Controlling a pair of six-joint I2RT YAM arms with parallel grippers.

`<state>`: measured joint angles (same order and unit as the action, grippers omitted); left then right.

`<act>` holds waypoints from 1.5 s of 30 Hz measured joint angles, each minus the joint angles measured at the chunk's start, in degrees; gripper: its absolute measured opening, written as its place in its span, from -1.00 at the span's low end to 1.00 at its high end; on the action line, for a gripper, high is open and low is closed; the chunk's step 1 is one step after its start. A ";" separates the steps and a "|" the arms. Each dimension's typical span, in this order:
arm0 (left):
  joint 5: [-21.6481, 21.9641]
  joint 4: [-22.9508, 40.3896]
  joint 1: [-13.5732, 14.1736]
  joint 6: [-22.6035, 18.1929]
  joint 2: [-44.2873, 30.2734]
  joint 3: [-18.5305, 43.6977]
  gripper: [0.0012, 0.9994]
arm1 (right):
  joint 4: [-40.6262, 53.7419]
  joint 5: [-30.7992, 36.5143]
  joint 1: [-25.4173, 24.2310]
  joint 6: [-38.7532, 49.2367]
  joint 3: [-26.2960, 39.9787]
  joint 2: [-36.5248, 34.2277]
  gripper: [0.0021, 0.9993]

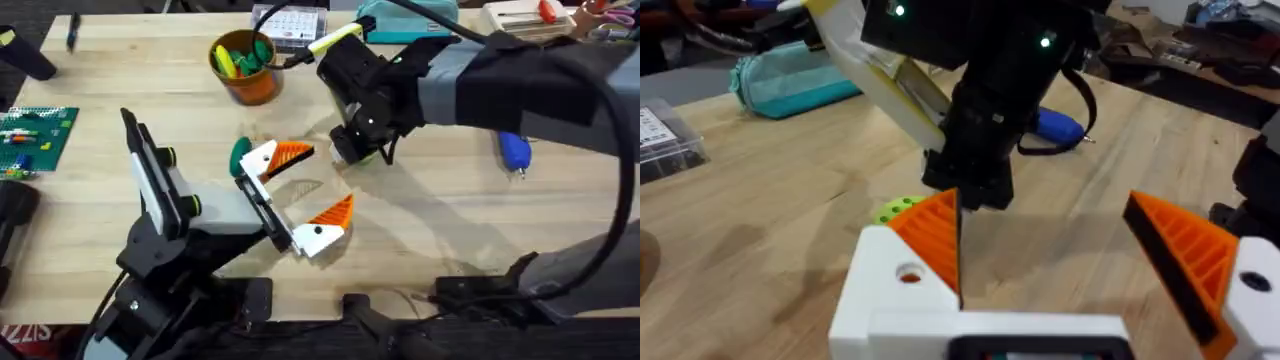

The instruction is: Pick up the gripper from the table and insert it into the empty holder that is missing its gripper. Then pick up a screw, insert it into the mounting hole, and use the screwdriver to tighten it. Finally, clean up the table by picking up the vegetable and placing it into the bucket.

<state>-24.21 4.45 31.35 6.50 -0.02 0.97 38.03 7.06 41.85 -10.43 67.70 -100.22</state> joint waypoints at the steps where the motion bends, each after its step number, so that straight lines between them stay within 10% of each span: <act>1: 0.00 0.00 0.00 0.00 -0.01 0.00 0.99 | -0.02 -0.01 0.02 0.01 0.01 0.00 -0.63; 45: 0.00 0.00 0.00 0.00 0.01 0.00 0.99 | 7.86 -0.65 -2.43 0.49 3.53 0.19 -0.99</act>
<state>-24.21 4.45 31.35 6.50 -0.01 0.97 45.90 6.42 39.42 -9.94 71.23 -100.04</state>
